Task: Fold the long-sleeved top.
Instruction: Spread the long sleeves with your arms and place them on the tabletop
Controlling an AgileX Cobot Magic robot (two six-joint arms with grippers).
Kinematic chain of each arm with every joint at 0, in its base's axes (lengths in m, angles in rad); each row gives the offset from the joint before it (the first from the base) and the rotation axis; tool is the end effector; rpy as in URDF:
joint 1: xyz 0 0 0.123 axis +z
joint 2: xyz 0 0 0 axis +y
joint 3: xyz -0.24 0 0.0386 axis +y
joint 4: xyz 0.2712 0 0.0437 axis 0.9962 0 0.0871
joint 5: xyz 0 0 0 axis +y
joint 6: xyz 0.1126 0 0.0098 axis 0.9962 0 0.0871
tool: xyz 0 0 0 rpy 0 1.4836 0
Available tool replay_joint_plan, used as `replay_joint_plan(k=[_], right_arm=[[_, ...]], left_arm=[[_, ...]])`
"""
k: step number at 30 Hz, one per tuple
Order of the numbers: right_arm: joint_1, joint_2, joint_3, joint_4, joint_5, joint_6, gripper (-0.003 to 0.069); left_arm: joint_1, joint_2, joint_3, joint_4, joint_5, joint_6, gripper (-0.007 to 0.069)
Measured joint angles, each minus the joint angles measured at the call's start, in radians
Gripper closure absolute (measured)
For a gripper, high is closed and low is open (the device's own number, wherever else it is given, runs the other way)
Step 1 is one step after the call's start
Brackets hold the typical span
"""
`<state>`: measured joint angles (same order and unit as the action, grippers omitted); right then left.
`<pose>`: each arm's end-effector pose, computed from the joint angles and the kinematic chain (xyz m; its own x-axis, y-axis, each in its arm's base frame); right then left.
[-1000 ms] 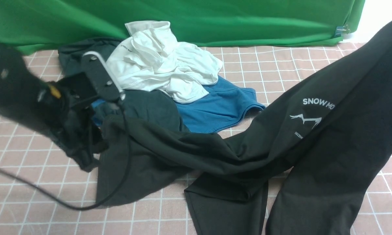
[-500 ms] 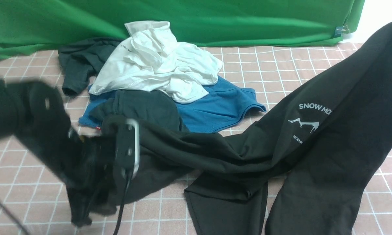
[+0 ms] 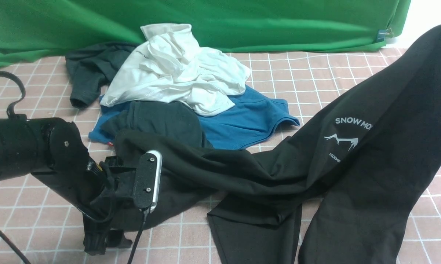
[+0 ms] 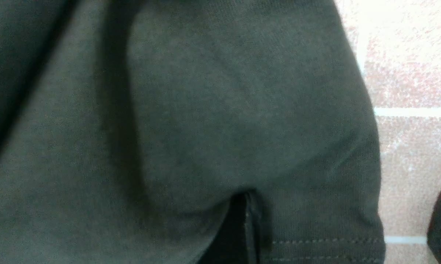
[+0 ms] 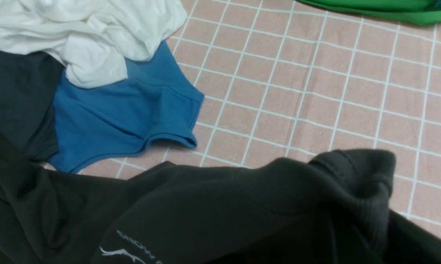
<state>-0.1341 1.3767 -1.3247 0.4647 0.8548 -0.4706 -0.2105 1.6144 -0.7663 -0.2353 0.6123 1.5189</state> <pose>0.3435 -0.0078 0.3219 -0.6598 -0.0554 -0.7494 -0.2191 0.9681 0.1213 0.2751 -0.0743 0.0770 -0.0051 0.9840 -0.1779 0.9846 0.0360 0.1710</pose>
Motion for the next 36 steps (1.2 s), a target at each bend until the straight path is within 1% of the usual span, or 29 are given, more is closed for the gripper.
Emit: replay_joint_plan(k=[2, 3, 6, 8, 9, 10, 11, 12, 13, 14, 16, 20, 23, 29, 33, 35, 36], right_arm=[[0.0, 0.0, 0.0, 0.0, 0.0, -0.001, 0.0559], [0.0, 0.0, 0.0, 0.003, 0.0, -0.004, 0.0559], [0.0, 0.0, 0.0, 0.003, 0.0, -0.004, 0.0559], [0.0, 0.0, 0.0, 0.004, 0.0, -0.004, 0.0559], [0.0, 0.0, 0.0, 0.004, 0.0, -0.004, 0.0559], [0.0, 0.0, 0.0, 0.004, 0.0, -0.004, 0.0559], [0.0, 0.0, 0.0, 0.004, 0.0, -0.004, 0.0559], [0.0, 0.0, 0.0, 0.005, 0.0, -0.004, 0.0559], [0.0, 0.0, 0.0, 0.006, 0.0, -0.005, 0.0559], [0.0, 0.0, 0.0, 0.009, 0.0, -0.005, 0.0559], [0.0, 0.0, 0.0, 0.013, 0.0, -0.005, 0.0559], [0.0, 0.0, 0.0, 0.02, 0.003, -0.005, 0.0559], [0.0, 0.0, 0.0, 0.023, 0.005, -0.005, 0.0559], [0.0, 0.0, 0.0, 0.026, 0.007, -0.011, 0.0559], [0.0, 0.0, 0.0, 0.026, 0.007, -0.011, 0.0559], [0.0, 0.0, 0.0, 0.032, 0.007, -0.012, 0.0559], [0.0, 0.0, 0.0, 0.033, 0.007, -0.012, 0.0559]], left_arm=[[0.0, 0.003, -0.001, 0.001, 0.0, -0.002, 0.0072], [0.0, 0.006, -0.001, 0.006, 0.002, -0.015, 0.0094], [0.0, 0.015, -0.003, 0.036, 0.018, -0.092, 0.0188], [-0.001, 0.023, -0.003, 0.067, 0.028, -0.149, 0.0282], [-0.003, 0.024, -0.006, 0.098, 0.024, -0.195, 0.0348], [-0.004, 0.024, -0.008, 0.123, 0.019, -0.221, 0.0394], [-0.007, 0.024, -0.009, 0.167, 0.012, -0.26, 0.0475], [-0.007, 0.024, -0.01, 0.167, 0.01, -0.26, 0.0475], [-0.008, 0.024, -0.011, 0.222, -0.005, -0.287, 0.0551], [-0.008, 0.022, -0.011, 0.235, -0.008, -0.298, 0.0577], [-0.008, 0.011, -0.009, 0.259, -0.021, -0.308, 0.0599], [-0.006, -0.031, 0.0, 0.266, -0.03, -0.315, 0.0605], [-0.005, -0.102, 0.0, 0.235, -0.027, -0.317, 0.0605], [-0.003, -0.305, -0.047, 0.126, 0.035, -0.337, 0.0605], [-0.003, -0.405, -0.131, 0.103, 0.108, -0.388, 0.0605], [-0.003, -0.469, -0.242, 0.138, 0.161, -0.46, 0.0606], [-0.003, -0.472, -0.251, 0.15, 0.163, -0.475, 0.0607]])
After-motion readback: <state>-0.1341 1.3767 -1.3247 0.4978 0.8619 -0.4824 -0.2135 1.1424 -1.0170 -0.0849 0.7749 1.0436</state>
